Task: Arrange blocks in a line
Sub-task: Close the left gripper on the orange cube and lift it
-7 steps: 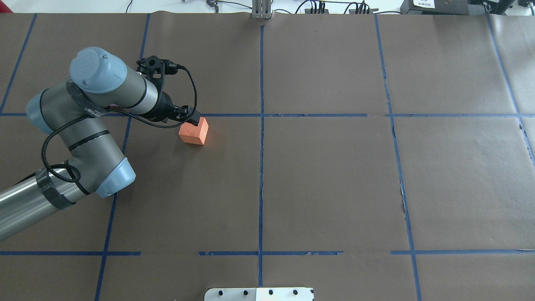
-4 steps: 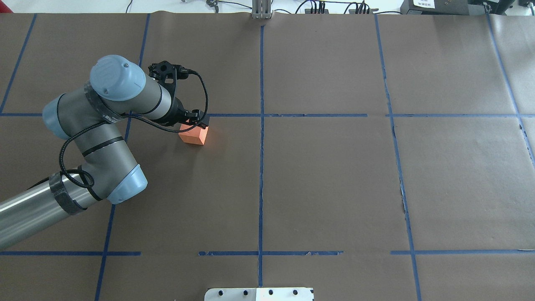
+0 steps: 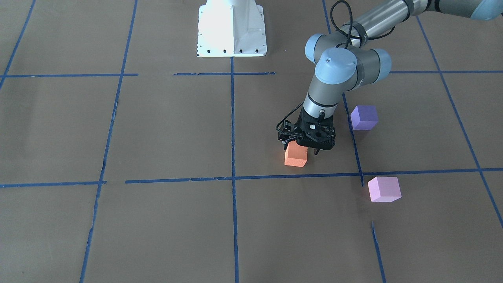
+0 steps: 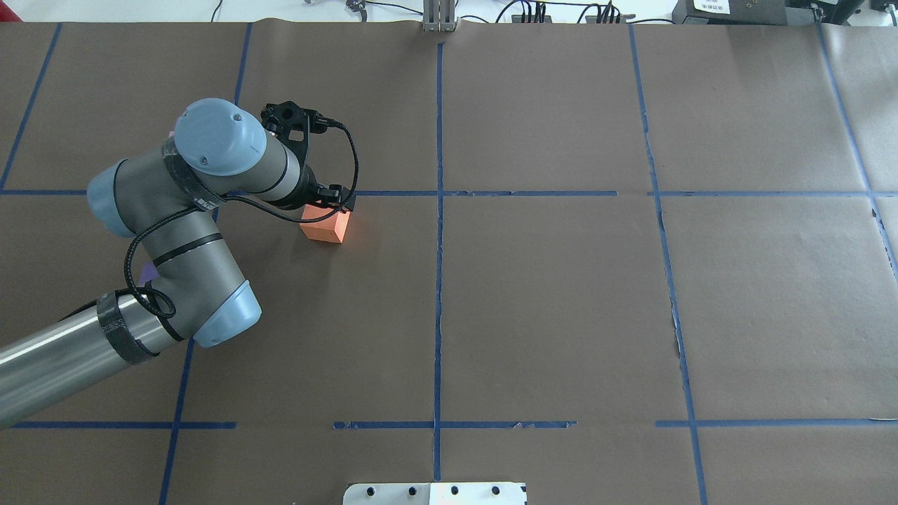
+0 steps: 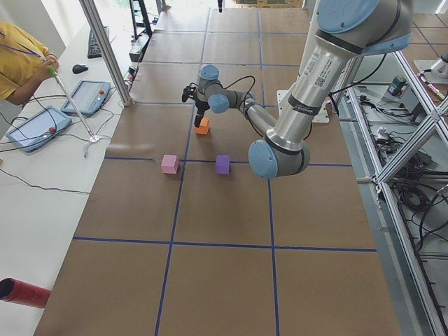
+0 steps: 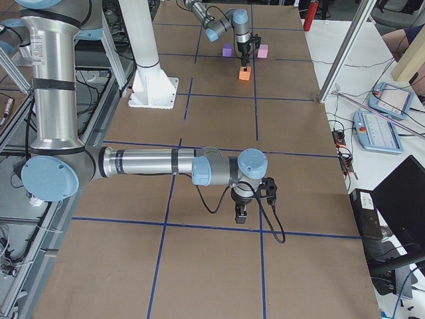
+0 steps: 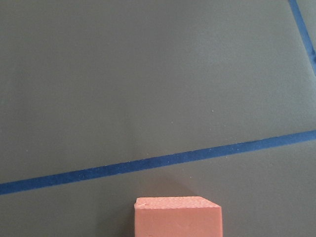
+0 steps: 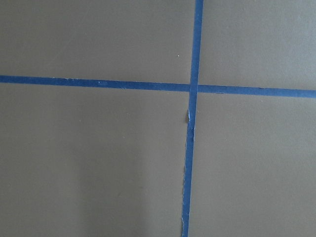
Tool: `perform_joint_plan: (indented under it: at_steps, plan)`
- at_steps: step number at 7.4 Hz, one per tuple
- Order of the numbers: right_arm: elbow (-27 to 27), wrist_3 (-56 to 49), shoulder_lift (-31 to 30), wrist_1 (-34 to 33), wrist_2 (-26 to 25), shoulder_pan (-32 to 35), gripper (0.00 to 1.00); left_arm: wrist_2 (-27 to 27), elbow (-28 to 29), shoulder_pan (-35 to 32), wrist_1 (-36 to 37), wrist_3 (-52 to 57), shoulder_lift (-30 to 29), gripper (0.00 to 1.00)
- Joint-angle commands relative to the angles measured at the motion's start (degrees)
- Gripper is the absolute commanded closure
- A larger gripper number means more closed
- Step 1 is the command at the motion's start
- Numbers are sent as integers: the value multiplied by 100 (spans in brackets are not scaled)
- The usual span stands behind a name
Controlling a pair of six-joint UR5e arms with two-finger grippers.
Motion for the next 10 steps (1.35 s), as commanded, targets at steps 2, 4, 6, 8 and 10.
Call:
perform_joint_plan:
  at_steps: [2,4,6,8,10]
  plan:
    - [0,0,0,-2,-4,0,0,60,234,77,102,100,-140,0]
    - [0,0,0,-2,-4,0,0,77,524,156,102,100,-298,0]
    - [0,0,0,7,-4,0,0,86,674,174,93,100,-342,0]
    - [0,0,0,7,-4,0,0,86,789,200,93,100,-351,0]
    - [0,0,0,7,-4,0,0,78,772,200,93,126,-377,29]
